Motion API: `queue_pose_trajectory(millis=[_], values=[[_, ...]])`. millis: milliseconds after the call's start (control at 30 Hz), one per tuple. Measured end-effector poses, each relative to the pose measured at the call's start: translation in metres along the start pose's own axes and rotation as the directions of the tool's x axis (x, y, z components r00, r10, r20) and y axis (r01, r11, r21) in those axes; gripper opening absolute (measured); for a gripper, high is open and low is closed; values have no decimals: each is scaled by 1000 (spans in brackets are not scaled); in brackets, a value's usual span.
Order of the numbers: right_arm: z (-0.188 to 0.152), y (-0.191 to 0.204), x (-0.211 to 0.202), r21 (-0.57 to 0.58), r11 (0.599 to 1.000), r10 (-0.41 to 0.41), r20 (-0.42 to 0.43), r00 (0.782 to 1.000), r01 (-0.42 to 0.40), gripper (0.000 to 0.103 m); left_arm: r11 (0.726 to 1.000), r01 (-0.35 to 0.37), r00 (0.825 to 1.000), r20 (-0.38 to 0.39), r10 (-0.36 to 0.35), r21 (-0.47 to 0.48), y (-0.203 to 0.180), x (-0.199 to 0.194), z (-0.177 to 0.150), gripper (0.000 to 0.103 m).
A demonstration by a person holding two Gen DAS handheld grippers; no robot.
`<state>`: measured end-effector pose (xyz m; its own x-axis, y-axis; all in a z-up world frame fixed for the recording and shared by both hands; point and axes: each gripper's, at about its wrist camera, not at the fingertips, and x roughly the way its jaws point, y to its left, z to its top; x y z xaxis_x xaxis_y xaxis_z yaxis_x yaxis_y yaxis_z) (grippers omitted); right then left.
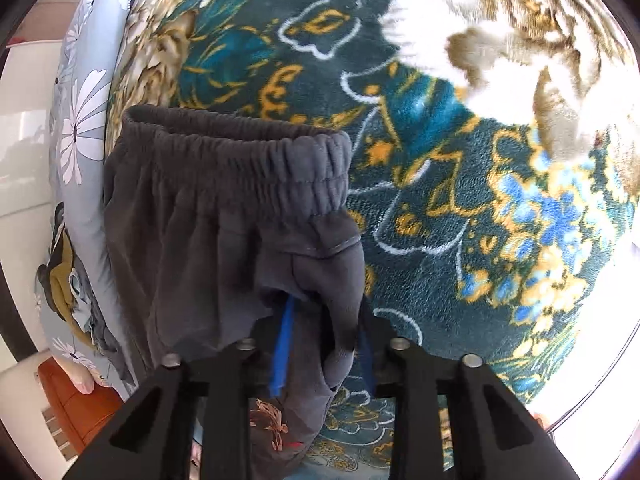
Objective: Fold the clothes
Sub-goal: 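Grasp the ribbed cuff with the left gripper while the right gripper grasps the waistband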
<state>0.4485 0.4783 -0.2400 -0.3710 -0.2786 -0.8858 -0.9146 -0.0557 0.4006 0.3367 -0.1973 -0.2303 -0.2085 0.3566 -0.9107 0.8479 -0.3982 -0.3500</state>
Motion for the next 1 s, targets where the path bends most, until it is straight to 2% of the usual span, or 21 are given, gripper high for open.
queue_pose_trajectory(millis=[100,200,300,400,533,567,667,767,1000], values=[[-4,7,-12,-24,1000,12,4,1000,-12,9,1000,-18,1000,13,18,-1,3,-8,-2,22],[-9,17,-27,-53,998,26,11,1000,-25,7,1000,-18,999,28,17,14,-1,-19,-4,15],[-13,26,-44,-63,997,42,25,999,-41,6,998,-22,999,36,20,58,-7,-37,-5,10],[-21,26,-56,-87,995,47,22,999,-45,6,992,-45,999,27,42,119,4,-59,-9,10],[-32,15,-67,-63,996,60,1,998,-60,6,988,-106,994,1,106,117,21,-80,-6,10],[-32,14,-70,-52,996,72,-2,997,-72,6,990,-98,995,-5,99,98,18,-83,-6,10],[-31,30,-76,-54,994,98,0,995,-98,6,995,-81,996,-19,82,58,-6,-86,4,10],[-22,60,-77,-78,989,128,4,992,-127,6,993,-107,994,-32,108,48,-40,-89,14,10],[-3,135,-82,-118,973,201,4,980,-199,6,995,-51,997,-47,55,89,-122,-98,41,10]])
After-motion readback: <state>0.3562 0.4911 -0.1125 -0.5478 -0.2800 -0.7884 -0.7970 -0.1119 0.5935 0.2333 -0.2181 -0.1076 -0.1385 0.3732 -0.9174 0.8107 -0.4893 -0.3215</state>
